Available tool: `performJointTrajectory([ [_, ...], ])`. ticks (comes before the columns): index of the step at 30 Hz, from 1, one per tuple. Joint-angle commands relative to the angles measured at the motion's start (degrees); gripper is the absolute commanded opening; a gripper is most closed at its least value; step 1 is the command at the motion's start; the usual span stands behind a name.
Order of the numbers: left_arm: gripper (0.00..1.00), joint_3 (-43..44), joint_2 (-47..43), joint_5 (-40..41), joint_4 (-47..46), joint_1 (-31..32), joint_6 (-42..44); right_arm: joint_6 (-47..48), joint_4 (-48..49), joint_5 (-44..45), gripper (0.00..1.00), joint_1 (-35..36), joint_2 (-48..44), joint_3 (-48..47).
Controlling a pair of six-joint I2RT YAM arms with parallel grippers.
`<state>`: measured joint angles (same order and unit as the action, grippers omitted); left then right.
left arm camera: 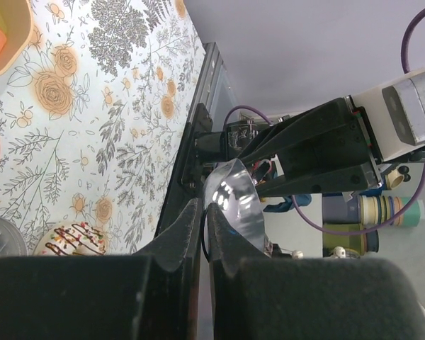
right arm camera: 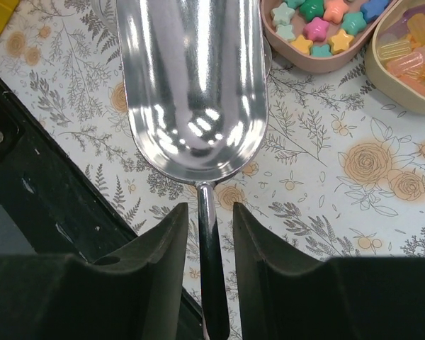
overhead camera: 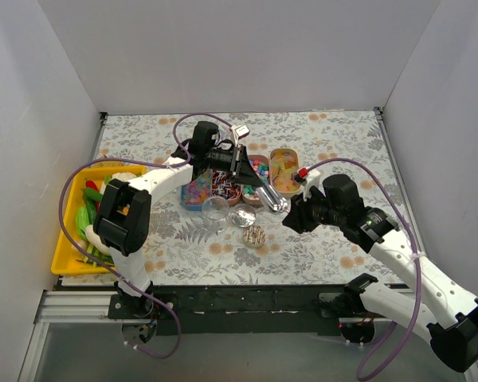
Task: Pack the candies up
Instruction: Pick up the spatula from the center of the board.
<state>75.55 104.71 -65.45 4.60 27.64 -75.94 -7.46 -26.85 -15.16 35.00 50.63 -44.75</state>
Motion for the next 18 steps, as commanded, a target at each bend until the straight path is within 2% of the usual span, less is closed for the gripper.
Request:
performJointTrajectory([
  [1, 0.0, -0.6, -1.3, -2.1, -3.7, -0.4, -1.7, -1.1, 1.9, 0.0, 0.27, 0.0, -1.3, 0.5],
  [3, 0.0, -0.8, -1.3, -2.1, -3.8, -0.4, -1.7, -1.3, 1.6, 0.6, 0.15, 0.0, -1.4, 0.2],
  [4, 0.0, -1.1, -1.3, -1.9, -4.0, -0.5, -1.7, -1.6, 1.6, 0.8, 0.02, 0.0, -1.5, 0.2],
  [9, 0.0, -1.5, -0.6, -1.1, -4.2, -0.7, -1.7, -2.8, 0.8, 3.8, 0.01, 0.0, -1.9, -1.3],
  [12, 0.02, -0.1, 0.1, 2.0, -1.5, -1.2, 1.7, -4.2, -0.4, 5.6, 0.01, 0.0, -1.2, -3.6],
  [13, 0.12, 0.5, 0.4, 4.2, 1.0, -1.5, 2.6, -4.5, -2.2, 5.8, 0.01, 0.0, -0.6, -5.2],
  [14, 0.47, 1.5, 0.4, 5.2, 1.7, -1.9, 3.3, -5.2, -3.4, 5.9, 0.01, 0.0, 1.0, -6.2],
  [15, 0.64, 2.0, 0.4, 6.7, 2.4, -2.1, 3.9, -5.5, -4.4, 6.1, 0.01, 0.0, 2.0, -7.1],
  [16, 0.76, 2.6, 0.2, 10.0, 3.4, -2.8, 4.8, -6.0, -6.4, 6.3, 0.01, 0.0, 3.0, -7.7],
  [17, 0.91, 3.6, 0.1, 12.0, 3.7, -3.2, 5.5, -6.4, -7.2, 7.1, 0.01, -0.1, 4.7, -8.8],
  [18, 0.95, 4.3, -0.5, 14.9, 4.3, -3.6, 6.0, -8.1, -7.9, 7.4, 0.01, -0.1, 5.7, -9.1],
])
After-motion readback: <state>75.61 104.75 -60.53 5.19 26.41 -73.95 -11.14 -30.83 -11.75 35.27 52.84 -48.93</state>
